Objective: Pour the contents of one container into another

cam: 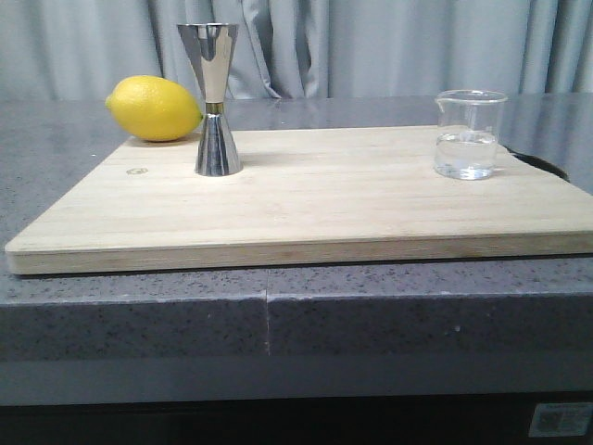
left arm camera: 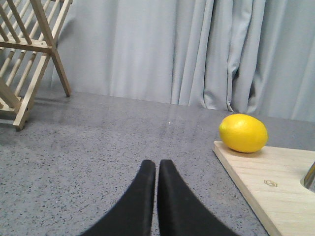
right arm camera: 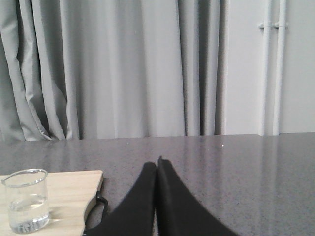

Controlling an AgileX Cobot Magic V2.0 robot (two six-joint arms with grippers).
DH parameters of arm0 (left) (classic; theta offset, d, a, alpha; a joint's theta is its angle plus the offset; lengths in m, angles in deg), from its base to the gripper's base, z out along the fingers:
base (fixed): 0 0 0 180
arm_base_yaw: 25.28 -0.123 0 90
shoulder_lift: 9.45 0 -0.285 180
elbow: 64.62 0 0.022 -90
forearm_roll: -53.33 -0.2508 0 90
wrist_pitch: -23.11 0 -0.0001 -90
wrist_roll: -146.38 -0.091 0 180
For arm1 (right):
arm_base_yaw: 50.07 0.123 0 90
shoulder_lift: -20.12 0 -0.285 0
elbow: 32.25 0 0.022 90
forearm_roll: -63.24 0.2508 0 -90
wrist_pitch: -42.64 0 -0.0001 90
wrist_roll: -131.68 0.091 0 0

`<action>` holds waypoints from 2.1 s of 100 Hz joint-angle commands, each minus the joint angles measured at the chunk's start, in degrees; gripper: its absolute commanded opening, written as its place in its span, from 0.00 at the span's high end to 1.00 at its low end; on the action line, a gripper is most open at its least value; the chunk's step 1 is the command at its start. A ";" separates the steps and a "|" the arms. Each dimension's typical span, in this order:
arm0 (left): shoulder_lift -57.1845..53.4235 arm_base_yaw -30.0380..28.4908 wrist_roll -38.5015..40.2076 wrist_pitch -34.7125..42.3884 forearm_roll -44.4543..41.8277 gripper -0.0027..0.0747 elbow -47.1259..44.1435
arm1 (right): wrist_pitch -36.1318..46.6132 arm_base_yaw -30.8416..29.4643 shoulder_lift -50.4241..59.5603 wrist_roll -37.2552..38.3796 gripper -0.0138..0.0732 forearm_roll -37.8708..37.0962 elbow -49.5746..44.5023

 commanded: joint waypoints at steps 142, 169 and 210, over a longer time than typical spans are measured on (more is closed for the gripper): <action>-1.06 1.91 1.32 0.93 4.08 0.99 3.53 | -18.81 -0.22 1.08 -0.43 0.89 4.07 9.55; 7.85 9.80 1.32 -5.63 4.08 0.99 17.37 | -25.91 -0.22 -4.34 -0.43 0.89 4.07 21.05; 29.94 27.88 -5.22 -18.45 3.76 0.99 45.15 | -32.65 -0.22 -21.12 -0.43 0.89 4.07 37.63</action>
